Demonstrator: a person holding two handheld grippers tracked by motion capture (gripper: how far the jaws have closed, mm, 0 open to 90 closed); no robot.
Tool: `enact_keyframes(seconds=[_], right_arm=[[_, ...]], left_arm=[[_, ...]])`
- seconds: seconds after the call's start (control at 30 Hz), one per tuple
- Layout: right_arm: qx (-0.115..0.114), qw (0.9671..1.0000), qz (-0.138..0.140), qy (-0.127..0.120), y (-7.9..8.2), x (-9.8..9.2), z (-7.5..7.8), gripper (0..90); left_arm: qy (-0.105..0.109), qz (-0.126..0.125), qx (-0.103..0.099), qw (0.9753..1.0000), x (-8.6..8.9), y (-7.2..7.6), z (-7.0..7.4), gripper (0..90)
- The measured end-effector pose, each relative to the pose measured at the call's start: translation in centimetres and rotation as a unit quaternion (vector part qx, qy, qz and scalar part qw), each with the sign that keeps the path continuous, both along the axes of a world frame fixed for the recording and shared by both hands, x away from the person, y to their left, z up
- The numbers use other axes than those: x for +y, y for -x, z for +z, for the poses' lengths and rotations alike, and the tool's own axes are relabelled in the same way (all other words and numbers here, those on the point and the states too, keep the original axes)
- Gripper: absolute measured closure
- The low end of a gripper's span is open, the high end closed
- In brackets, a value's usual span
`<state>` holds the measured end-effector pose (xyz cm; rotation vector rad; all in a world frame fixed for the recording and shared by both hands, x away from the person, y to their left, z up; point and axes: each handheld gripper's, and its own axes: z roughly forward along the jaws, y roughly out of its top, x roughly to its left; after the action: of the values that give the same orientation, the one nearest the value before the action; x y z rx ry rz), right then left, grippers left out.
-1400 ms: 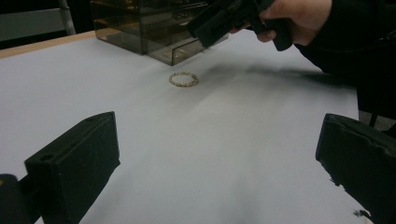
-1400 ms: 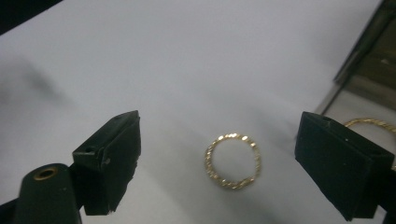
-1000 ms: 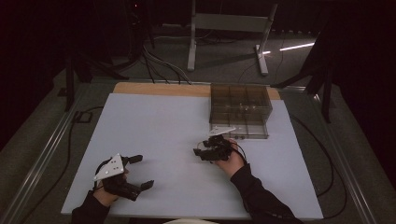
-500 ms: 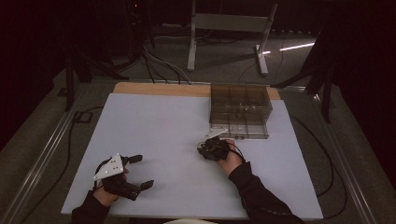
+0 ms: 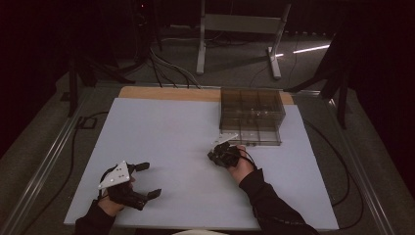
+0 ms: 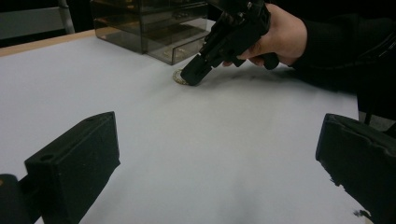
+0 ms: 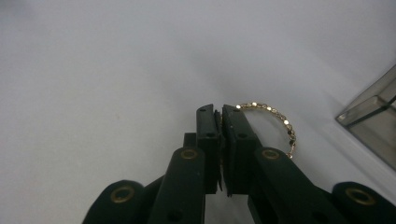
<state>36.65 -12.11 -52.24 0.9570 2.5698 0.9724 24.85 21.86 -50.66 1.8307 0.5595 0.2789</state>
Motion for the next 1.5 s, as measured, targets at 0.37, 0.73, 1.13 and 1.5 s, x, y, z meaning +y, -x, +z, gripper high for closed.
enact_keyframes(seconds=[0.37,0.73,1.13,1.5], right_arm=[[-0.011,0.9997,-0.007,-0.022,0.0,-0.7,2.2,86.6],[-0.025,0.999,-0.022,-0.032,-0.8,-2.1,4.8,86.5],[-0.028,0.998,-0.045,-0.034,-2.3,-3.7,6.2,86.4],[-0.028,0.9959,-0.073,-0.045,-3.8,-5.2,6.2,86.3]], left_arm=[[0.001,-0.001,0.0,1.0,0.0,0.0,0.0,0.6],[0.0,-0.001,0.0,1.0,0.0,0.0,0.0,0.6],[0.001,-0.001,0.0,1.0,0.0,0.0,0.0,0.6],[0.004,0.0,-0.002,1.0,0.1,0.0,0.1,0.6]])
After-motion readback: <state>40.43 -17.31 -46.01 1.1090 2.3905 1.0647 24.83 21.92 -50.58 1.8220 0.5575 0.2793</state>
